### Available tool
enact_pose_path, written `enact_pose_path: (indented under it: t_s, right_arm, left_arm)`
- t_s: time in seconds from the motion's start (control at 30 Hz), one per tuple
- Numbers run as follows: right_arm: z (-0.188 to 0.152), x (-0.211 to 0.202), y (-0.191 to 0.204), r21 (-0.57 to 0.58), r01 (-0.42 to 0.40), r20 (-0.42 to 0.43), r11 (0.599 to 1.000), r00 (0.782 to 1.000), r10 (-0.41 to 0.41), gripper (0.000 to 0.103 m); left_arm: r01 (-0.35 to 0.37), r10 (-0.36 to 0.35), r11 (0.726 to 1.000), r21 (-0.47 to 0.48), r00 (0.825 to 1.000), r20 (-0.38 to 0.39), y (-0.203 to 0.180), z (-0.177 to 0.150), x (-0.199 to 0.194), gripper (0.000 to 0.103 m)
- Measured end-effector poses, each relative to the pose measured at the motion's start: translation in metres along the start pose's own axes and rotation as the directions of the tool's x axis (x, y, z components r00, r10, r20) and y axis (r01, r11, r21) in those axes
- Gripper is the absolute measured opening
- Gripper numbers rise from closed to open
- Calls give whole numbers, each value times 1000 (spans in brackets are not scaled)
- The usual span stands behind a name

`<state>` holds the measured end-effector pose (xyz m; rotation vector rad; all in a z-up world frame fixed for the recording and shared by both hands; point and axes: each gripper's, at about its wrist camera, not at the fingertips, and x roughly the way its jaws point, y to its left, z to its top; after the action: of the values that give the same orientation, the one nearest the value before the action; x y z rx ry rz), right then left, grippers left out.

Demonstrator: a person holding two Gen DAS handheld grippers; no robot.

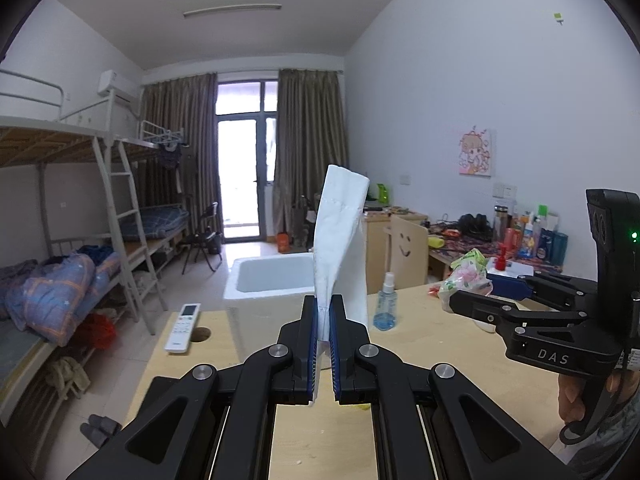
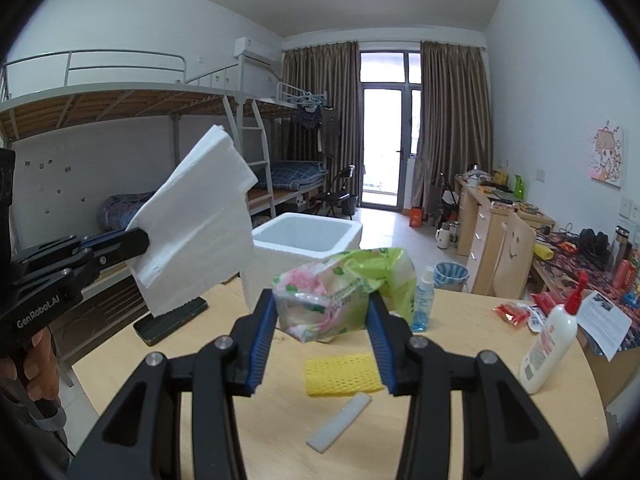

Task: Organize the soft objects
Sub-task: 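Carry the towels and snack packet over the white foam box with both grippers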

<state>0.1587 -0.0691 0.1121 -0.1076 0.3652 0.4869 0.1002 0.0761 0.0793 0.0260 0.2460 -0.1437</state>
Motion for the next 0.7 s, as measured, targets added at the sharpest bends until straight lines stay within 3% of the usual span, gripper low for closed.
enact_pose_path:
  t_s: [0.23, 0.7]
  right_arm:
    - [3, 11, 9, -7, -44, -4, 999, 999, 44, 49]
    - [25, 25, 14, -17, -68, 3, 998, 998, 68, 49]
  left_arm:
    - [-44, 44, 999, -6, 999, 7, 10, 2, -3, 6]
    - [-46, 47, 999, -10, 999, 6, 19, 17, 15, 6]
